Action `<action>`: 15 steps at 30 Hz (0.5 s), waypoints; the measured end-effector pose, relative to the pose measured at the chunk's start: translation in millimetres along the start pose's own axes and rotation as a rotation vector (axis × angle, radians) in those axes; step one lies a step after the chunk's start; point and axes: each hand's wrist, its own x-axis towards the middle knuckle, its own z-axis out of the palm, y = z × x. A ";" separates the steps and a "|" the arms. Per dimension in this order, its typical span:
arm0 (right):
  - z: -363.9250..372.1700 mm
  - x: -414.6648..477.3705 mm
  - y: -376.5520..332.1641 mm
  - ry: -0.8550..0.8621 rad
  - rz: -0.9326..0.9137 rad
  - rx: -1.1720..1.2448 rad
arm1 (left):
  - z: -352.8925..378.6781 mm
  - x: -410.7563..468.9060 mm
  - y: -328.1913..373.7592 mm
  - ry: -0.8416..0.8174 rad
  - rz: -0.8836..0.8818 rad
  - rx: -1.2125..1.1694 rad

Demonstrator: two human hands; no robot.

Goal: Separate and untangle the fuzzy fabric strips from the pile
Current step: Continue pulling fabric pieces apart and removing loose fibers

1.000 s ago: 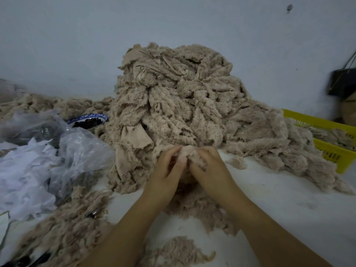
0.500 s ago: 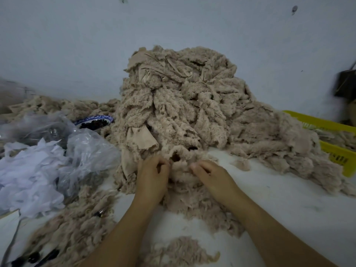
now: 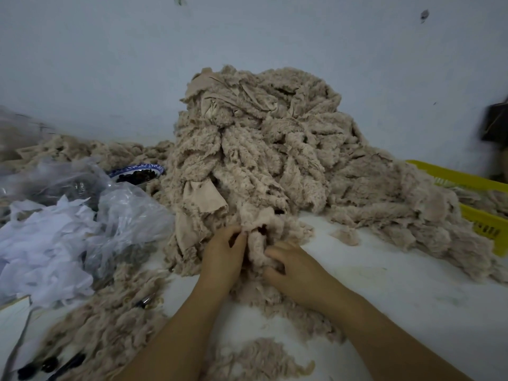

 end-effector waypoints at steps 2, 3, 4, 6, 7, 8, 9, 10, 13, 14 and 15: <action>0.1 -0.1 2.6 0.000 -0.008 -0.010 | -1.6 0.3 -1.1 0.064 0.009 -0.052; -0.2 0.2 5.6 0.011 0.006 0.009 | -3.8 -0.3 0.6 0.088 0.001 -0.095; -2.2 -0.3 7.3 0.019 0.022 0.039 | -6.2 -1.4 3.6 0.102 -0.004 -0.134; -3.8 0.0 11.6 0.064 0.054 0.085 | -8.1 -5.1 10.8 0.094 0.038 -0.159; -3.6 0.4 12.9 0.116 0.072 0.126 | -7.9 -7.8 15.0 0.077 0.075 -0.155; -4.5 0.6 12.2 0.185 0.097 0.177 | -7.0 -11.3 20.3 0.051 0.111 -0.152; -5.4 1.3 11.2 0.267 0.120 0.219 | -5.5 -15.0 25.3 0.012 0.143 -0.143; -7.1 2.5 10.2 0.342 0.129 0.237 | -3.2 -18.4 28.4 -0.044 0.174 -0.120; -10.2 4.6 7.3 0.385 0.036 0.170 | 3.0 -25.9 33.2 -0.193 0.248 -0.029; -10.3 4.9 6.6 0.361 0.008 0.154 | 3.1 -26.1 33.6 -0.212 0.247 -0.027; -9.7 5.4 7.1 0.337 -0.009 0.145 | 2.4 -25.6 33.8 -0.217 0.237 -0.036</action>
